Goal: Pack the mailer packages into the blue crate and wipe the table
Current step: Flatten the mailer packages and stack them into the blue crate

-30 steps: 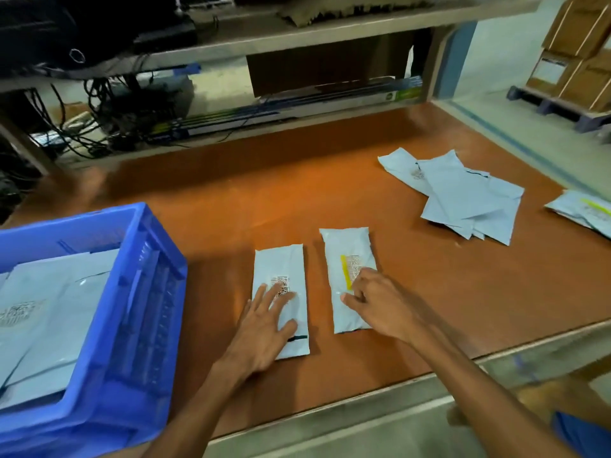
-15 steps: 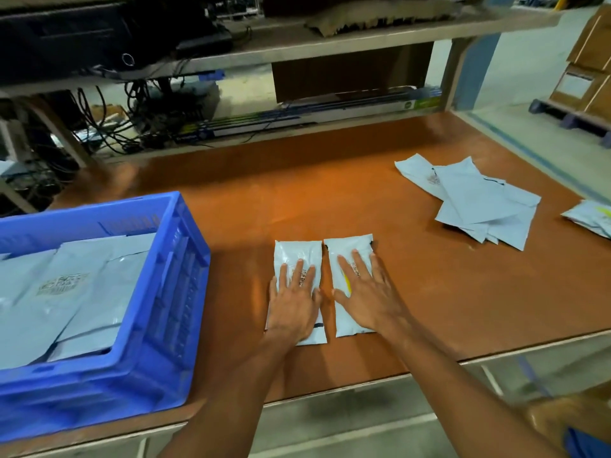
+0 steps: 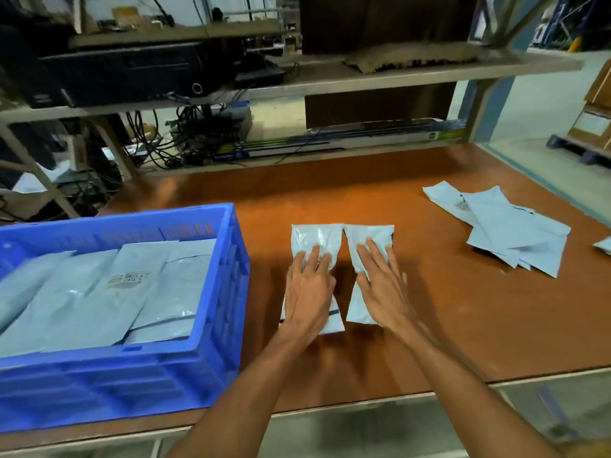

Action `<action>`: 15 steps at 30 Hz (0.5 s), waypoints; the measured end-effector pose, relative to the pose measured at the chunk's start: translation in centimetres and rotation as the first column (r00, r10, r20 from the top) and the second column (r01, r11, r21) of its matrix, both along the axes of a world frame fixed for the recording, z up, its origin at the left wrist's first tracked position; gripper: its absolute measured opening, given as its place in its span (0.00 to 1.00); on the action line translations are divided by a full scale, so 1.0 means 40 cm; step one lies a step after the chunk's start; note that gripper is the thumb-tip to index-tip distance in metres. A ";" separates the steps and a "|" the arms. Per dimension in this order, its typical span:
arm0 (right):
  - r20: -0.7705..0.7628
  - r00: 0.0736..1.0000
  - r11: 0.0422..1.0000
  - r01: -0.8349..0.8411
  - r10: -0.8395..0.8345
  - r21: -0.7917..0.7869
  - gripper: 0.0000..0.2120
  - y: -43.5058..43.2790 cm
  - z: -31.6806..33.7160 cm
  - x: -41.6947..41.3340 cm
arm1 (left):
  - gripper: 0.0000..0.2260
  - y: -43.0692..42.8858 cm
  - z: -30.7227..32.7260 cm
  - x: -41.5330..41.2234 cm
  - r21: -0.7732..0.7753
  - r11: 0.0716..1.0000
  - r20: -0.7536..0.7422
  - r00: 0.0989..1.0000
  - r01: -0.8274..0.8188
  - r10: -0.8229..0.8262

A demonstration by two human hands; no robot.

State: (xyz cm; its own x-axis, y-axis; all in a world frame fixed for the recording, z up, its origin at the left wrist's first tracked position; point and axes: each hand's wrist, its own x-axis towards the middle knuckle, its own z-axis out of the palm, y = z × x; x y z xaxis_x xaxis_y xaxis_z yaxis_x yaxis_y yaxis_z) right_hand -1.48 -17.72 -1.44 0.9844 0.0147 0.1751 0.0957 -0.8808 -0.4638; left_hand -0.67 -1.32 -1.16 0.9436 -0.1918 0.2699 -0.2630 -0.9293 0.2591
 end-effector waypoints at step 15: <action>0.377 0.876 0.940 -0.340 0.303 0.035 0.25 0.878 0.398 0.005 | 0.23 0.963 0.419 -0.016 0.245 0.944 0.312 0.940 -0.221 0.138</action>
State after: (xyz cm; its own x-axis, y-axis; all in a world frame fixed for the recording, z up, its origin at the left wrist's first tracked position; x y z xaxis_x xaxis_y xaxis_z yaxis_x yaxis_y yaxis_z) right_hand -1.29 17.40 14.48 0.7967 0.2839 0.5336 0.5423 -0.7255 -0.4237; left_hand -1.32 37.19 15.60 0.8586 -0.1311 0.4955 -0.1099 -0.9913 -0.0720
